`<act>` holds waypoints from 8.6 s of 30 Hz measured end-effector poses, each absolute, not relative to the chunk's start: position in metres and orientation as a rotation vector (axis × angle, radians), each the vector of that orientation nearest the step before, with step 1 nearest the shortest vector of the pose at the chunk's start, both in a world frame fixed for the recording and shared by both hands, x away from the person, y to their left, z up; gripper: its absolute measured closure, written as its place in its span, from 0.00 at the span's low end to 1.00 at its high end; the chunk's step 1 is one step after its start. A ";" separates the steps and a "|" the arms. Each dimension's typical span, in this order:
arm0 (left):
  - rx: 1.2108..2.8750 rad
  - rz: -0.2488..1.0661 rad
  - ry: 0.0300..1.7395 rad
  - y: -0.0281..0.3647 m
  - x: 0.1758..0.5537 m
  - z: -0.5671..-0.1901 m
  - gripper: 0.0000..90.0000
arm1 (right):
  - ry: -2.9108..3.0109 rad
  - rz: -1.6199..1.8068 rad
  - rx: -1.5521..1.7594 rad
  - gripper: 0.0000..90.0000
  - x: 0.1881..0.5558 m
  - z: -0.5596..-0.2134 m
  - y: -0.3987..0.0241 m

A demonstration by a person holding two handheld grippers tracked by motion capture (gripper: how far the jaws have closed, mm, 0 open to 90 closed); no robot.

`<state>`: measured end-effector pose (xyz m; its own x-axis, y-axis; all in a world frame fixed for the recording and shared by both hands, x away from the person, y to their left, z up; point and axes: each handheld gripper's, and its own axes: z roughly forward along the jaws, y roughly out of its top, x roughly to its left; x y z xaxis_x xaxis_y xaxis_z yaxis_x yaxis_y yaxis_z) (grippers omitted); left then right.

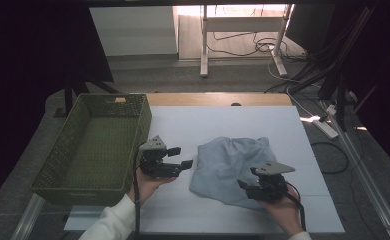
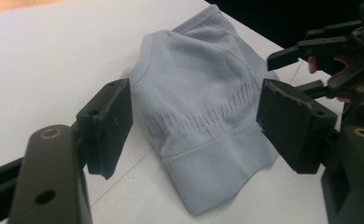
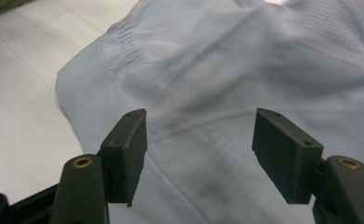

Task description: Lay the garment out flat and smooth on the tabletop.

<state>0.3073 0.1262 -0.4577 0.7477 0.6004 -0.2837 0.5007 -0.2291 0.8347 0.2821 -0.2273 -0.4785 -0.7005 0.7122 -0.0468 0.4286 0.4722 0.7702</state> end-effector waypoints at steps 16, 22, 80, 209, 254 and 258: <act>1.872 0.125 0.854 0.131 0.307 -0.457 0.31 | 2.305 1.044 0.904 0.39 0.297 -0.476 -0.187; 1.869 0.128 0.857 0.133 0.307 -0.456 0.31 | 2.343 1.128 0.805 0.39 0.284 -0.463 -0.173; 1.862 0.136 0.847 0.134 0.306 -0.453 0.31 | 2.410 0.977 0.644 0.94 0.310 -0.472 -0.183; 1.842 0.151 0.850 0.142 0.305 -0.449 0.31 | 2.897 1.343 0.468 0.94 0.273 -0.495 -0.103; 1.843 0.155 0.861 0.144 0.307 -0.451 0.31 | 2.731 1.328 0.544 0.56 0.277 -0.480 -0.124; 1.847 0.153 0.862 0.144 0.307 -0.452 0.31 | 2.616 1.327 0.657 0.54 0.293 -0.472 -0.145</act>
<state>0.3070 0.1436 -0.4518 0.7330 0.6213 -0.2769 0.4882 -0.1971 0.8502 0.2926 -0.1448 -0.4718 -0.8958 0.4382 0.0744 0.3189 0.5169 0.7944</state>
